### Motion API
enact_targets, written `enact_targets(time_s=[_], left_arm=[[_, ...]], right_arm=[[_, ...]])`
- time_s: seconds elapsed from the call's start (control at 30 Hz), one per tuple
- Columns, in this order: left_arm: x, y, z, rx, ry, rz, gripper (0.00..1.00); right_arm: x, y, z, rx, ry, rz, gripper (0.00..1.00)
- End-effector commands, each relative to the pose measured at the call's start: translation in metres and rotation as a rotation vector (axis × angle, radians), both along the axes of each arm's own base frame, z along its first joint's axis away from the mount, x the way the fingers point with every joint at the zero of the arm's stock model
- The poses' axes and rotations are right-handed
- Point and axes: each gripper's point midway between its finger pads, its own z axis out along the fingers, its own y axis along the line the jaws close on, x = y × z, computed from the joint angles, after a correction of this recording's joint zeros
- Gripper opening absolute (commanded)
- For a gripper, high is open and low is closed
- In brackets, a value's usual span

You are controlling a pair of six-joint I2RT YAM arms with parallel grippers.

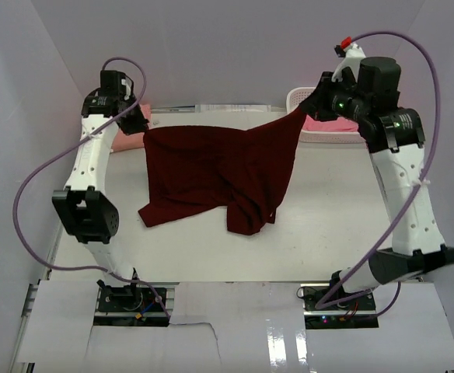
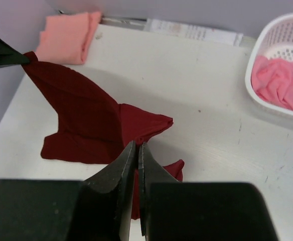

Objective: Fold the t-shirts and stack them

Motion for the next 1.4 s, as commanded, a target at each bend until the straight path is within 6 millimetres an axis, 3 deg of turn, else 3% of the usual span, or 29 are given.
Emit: enact_targets(time_s=[0.0,0.13,0.17,0.2,0.23,0.27,0.3,0.37,0.4,0.67,0.7,0.73,0.83,0.97,1.07,1.17,1.27,1.3,1.37], left_arm=[[-0.051,0.039,0.059,0.150,-0.102,0.100,0.01],[-0.095,0.057,0.084,0.199,-0.167,0.169,0.01],[-0.104,0.060,0.089,0.197,-0.187,0.193,0.00],[-0.125,0.061,0.097,0.192,-0.219,0.208,0.00],[-0.135,0.062,0.100,0.187,-0.240,0.223,0.00],[-0.142,0.063,0.106,0.176,-0.276,0.246,0.00],[-0.162,0.062,0.111,0.165,-0.313,0.256,0.00],[-0.176,0.062,0.125,0.132,-0.391,0.283,0.00],[-0.185,0.062,0.133,0.122,-0.433,0.292,0.00],[-0.288,0.057,0.230,-0.041,-0.958,0.346,0.00],[-0.302,0.058,0.244,-0.056,-1.010,0.357,0.00],[-0.302,0.059,0.242,-0.052,-1.000,0.361,0.00],[-0.318,0.064,0.266,-0.049,-1.051,0.381,0.00],[-0.352,0.070,0.320,-0.053,-1.167,0.400,0.00],[-0.360,0.073,0.332,-0.060,-1.192,0.412,0.00],[-0.357,0.075,0.325,-0.055,-1.177,0.420,0.00],[-0.333,0.075,0.289,-0.025,-1.083,0.430,0.00],[-0.316,0.075,0.263,-0.004,-1.014,0.429,0.00],[-0.304,0.075,0.235,0.008,-0.948,0.439,0.00]], right_arm=[[-0.033,0.001,0.060,0.048,-0.203,0.063,0.08],[-0.080,-0.003,0.097,0.089,-0.321,0.107,0.08],[-0.090,-0.004,0.103,0.096,-0.347,0.112,0.08],[-0.094,-0.003,0.102,0.102,-0.364,0.125,0.08],[-0.117,-0.009,0.117,0.117,-0.430,0.126,0.08],[-0.128,-0.012,0.121,0.127,-0.461,0.125,0.08],[-0.146,-0.016,0.129,0.142,-0.526,0.130,0.08],[-0.166,-0.020,0.140,0.165,-0.591,0.136,0.08],[-0.184,-0.024,0.155,0.180,-0.662,0.141,0.08],[-0.295,-0.050,0.236,0.258,-1.017,0.157,0.08],[-0.321,-0.061,0.248,0.283,-1.092,0.131,0.08],[-0.321,-0.061,0.248,0.285,-1.092,0.131,0.08],[-0.352,-0.079,0.268,0.311,-1.194,0.067,0.08],[-0.390,-0.094,0.293,0.333,-1.282,0.039,0.08],[-0.397,-0.093,0.294,0.342,-1.290,0.055,0.08],[-0.395,-0.091,0.287,0.351,-1.269,0.055,0.08],[-0.365,-0.087,0.268,0.376,-1.170,0.033,0.08],[-0.340,-0.082,0.252,0.364,-1.091,0.022,0.08],[-0.308,-0.078,0.233,0.359,-0.992,-0.012,0.08]])
